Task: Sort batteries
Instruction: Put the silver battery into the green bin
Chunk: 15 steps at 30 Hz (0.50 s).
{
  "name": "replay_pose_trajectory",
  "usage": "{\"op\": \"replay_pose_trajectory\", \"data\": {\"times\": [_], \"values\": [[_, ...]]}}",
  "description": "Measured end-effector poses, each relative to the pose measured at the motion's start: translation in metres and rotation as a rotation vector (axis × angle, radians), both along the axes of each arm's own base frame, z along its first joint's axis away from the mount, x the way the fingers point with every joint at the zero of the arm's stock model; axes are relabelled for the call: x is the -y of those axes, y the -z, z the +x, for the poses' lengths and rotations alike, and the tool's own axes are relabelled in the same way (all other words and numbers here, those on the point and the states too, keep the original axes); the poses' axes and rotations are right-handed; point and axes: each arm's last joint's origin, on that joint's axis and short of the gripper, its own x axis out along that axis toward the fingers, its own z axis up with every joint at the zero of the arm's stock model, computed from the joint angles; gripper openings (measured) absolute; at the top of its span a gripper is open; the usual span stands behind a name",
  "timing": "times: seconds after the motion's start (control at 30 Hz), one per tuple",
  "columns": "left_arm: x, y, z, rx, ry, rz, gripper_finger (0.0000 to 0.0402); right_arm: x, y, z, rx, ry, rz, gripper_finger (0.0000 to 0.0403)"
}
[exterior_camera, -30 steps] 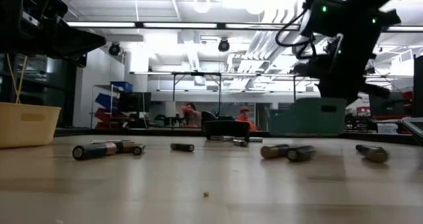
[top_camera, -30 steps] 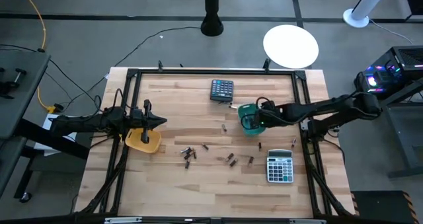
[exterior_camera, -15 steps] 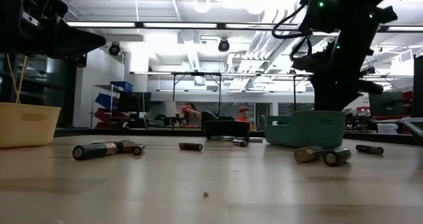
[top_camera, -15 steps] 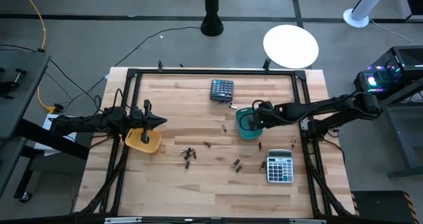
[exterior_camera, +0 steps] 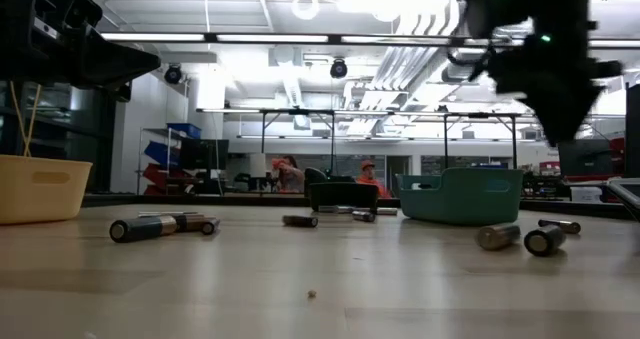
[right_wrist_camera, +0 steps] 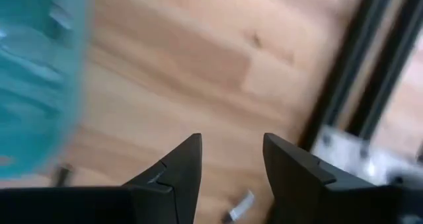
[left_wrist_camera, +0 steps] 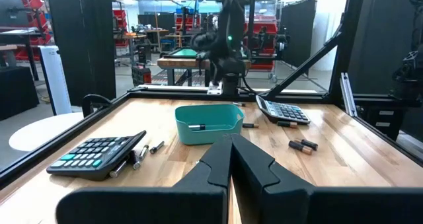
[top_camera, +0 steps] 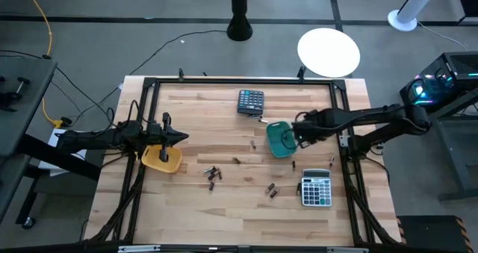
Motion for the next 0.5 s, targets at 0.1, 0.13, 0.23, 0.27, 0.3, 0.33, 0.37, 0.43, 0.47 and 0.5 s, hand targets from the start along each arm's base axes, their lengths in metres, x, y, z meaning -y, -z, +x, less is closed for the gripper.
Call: {"op": "replay_pose_trajectory", "data": {"times": [0.1, 0.13, 0.23, 0.27, 0.3, 0.33, 0.37, 0.43, 0.47, 0.5], "values": [[0.0, 0.0, 0.0, 0.0, 0.0, 0.0, 0.0, -0.008, 0.014, -0.009, -0.012, 0.059, 0.075, 0.0154], [0.0, 0.0, 0.0, 0.0, 0.0, 0.0, 0.0, -0.011, 0.018, -0.011, -0.01, 0.071, 0.105, 0.0154], [0.0, 0.0, 0.0, 0.0, 0.0, 0.0, 0.0, -0.018, 0.033, -0.016, -0.026, 0.06, 0.169, 0.0154], [0.0, 0.0, 0.0, 0.0, 0.0, 0.0, 0.0, -0.02, 0.037, -0.018, -0.038, 0.037, 0.189, 0.0154], [0.0, 0.0, 0.0, 0.0, 0.0, 0.0, 0.0, -0.021, 0.04, -0.02, -0.052, 0.008, 0.212, 0.0154], [0.0, 0.0, 0.0, 0.0, 0.0, 0.0, 0.0, -0.022, 0.043, -0.022, -0.071, -0.023, 0.23, 0.0153], [0.0, 0.0, 0.0, 0.0, 0.0, 0.0, 0.0, -0.022, 0.044, -0.023, -0.085, -0.047, 0.244, 0.0153], [0.0, 0.0, 0.0, 0.0, 0.0, 0.0, 0.0, -0.023, 0.044, -0.022, -0.093, -0.073, 0.278, 0.0153], [0.0, 0.0, 0.0, 0.0, 0.0, 0.0, 0.0, -0.023, 0.044, -0.021, -0.092, -0.088, 0.299, 0.0153], [0.0, 0.0, 0.0, 0.0, 0.0, 0.0, 0.0, -0.024, 0.045, -0.02, -0.102, -0.102, 0.315, 0.0153]]}}
